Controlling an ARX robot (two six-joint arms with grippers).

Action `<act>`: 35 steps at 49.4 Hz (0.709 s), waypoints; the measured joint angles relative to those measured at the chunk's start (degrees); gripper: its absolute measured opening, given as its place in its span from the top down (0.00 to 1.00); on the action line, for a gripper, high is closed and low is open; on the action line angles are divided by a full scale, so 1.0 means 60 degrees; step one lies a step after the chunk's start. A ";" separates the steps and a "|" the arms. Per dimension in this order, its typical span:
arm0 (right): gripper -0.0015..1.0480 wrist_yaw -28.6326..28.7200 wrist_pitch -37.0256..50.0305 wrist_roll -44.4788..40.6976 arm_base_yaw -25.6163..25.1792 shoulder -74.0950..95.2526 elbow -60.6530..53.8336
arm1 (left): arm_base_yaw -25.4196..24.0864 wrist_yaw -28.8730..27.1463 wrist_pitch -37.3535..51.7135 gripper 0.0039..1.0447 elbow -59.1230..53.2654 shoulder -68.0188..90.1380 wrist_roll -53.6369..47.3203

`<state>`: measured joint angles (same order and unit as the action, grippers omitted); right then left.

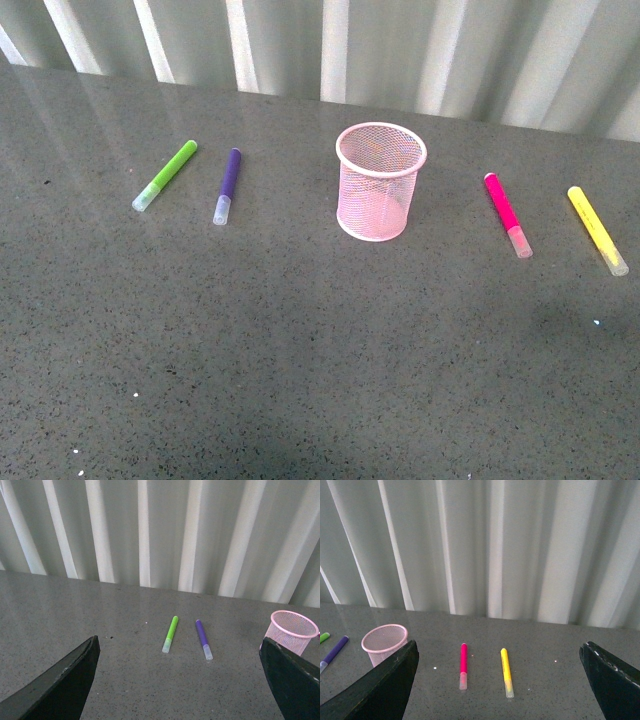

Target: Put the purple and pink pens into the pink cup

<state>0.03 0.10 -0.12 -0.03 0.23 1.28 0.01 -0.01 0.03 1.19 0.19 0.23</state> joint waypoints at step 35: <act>0.07 0.0000 0.0000 -0.0004 0.0000 0.0000 0.0000 | 0.0000 0.0000 0.0000 0.06 0.0000 0.0000 0.0000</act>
<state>0.03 0.10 -0.14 -0.03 0.23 1.28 0.01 -0.01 0.03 1.19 0.19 0.23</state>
